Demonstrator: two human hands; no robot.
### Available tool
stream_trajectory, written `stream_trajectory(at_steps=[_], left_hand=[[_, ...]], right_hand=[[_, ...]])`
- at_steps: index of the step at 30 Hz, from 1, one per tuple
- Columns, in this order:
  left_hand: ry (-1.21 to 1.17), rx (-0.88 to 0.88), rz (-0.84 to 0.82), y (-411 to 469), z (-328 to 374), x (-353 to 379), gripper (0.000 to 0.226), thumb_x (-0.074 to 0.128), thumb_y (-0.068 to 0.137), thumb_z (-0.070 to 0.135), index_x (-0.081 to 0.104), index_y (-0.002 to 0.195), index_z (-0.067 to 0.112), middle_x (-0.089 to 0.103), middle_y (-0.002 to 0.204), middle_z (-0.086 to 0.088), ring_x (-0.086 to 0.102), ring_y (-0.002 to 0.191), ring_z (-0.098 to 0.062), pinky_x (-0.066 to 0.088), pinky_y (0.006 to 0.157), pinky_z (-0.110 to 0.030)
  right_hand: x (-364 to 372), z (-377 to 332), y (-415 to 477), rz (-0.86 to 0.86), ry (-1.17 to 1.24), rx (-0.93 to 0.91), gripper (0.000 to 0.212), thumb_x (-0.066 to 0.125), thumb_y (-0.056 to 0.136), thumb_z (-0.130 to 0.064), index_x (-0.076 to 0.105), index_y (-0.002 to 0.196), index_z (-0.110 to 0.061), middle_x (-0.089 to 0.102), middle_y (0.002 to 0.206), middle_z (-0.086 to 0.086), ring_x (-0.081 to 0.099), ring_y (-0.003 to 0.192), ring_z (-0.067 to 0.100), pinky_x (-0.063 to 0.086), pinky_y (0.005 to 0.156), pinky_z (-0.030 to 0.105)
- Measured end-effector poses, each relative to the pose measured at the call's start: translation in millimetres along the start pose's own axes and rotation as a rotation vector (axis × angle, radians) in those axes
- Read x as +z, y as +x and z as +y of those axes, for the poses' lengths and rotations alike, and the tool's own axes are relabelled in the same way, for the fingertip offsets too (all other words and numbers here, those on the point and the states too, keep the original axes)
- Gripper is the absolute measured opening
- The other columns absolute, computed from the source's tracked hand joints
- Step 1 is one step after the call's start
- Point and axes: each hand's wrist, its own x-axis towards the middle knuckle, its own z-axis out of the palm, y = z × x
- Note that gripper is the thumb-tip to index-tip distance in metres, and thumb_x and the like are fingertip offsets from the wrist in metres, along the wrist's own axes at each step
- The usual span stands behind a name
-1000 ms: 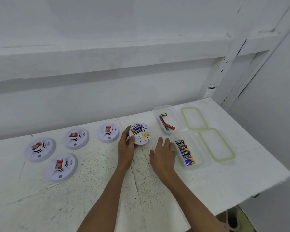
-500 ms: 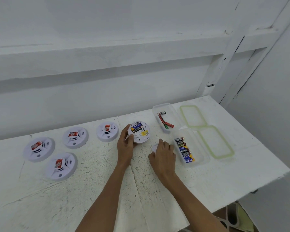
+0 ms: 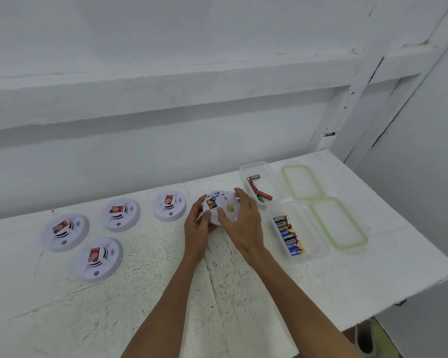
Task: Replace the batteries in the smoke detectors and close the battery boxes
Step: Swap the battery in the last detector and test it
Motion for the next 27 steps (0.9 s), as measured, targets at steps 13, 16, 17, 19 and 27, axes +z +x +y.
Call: stream_trajectory(at_steps=[13, 16, 17, 19, 27], left_hand=[[-0.03, -0.067, 0.039, 2, 7, 0, 0.03, 0.043, 0.108, 0.006, 0.058, 0.129, 0.021, 0.07, 0.123, -0.006, 0.07, 0.112, -0.031, 0.062, 0.085, -0.051], [-0.034, -0.072, 0.049, 2, 6, -1, 0.031, 0.043, 0.107, 0.005, 0.058, 0.127, 0.023, 0.067, 0.124, -0.007, 0.069, 0.113, -0.032, 0.061, 0.085, -0.054], [-0.036, -0.074, 0.054, 2, 5, -2, 0.031, 0.042, 0.106, 0.004, 0.057, 0.128, 0.022, 0.066, 0.125, -0.009, 0.068, 0.114, -0.032, 0.06, 0.085, -0.053], [-0.036, -0.076, 0.063, 2, 4, -2, 0.032, 0.042, 0.105, 0.003, 0.055, 0.128, 0.02, 0.066, 0.126, -0.01, 0.069, 0.113, -0.032, 0.061, 0.084, -0.05], [-0.029, -0.08, 0.058, 4, 3, -1, 0.031, 0.042, 0.104, 0.004, 0.055, 0.129, 0.018, 0.065, 0.126, -0.013, 0.068, 0.113, -0.032, 0.06, 0.086, -0.055]], right_hand=[[23, 9, 14, -0.057, -0.111, -0.122, 0.067, 0.07, 0.083, -0.048, 0.045, 0.139, -0.021, 0.054, 0.126, 0.0, 0.047, 0.119, 0.017, 0.057, 0.081, 0.037], [25, 5, 14, -0.04, -0.118, -0.129, 0.065, 0.072, 0.082, -0.047, 0.049, 0.136, -0.02, 0.056, 0.124, 0.002, 0.049, 0.118, 0.02, 0.058, 0.079, 0.039], [27, 5, 14, -0.03, -0.124, -0.139, 0.064, 0.073, 0.081, -0.046, 0.05, 0.135, -0.02, 0.056, 0.123, 0.003, 0.05, 0.118, 0.022, 0.058, 0.077, 0.039], [29, 8, 13, -0.029, -0.131, -0.126, 0.065, 0.071, 0.08, -0.049, 0.05, 0.135, -0.022, 0.055, 0.123, 0.001, 0.046, 0.121, 0.019, 0.059, 0.075, 0.037], [22, 14, 12, -0.06, -0.08, -0.101, 0.063, 0.07, 0.078, -0.056, 0.05, 0.134, -0.034, 0.042, 0.129, -0.005, 0.049, 0.114, 0.011, 0.057, 0.076, 0.028]])
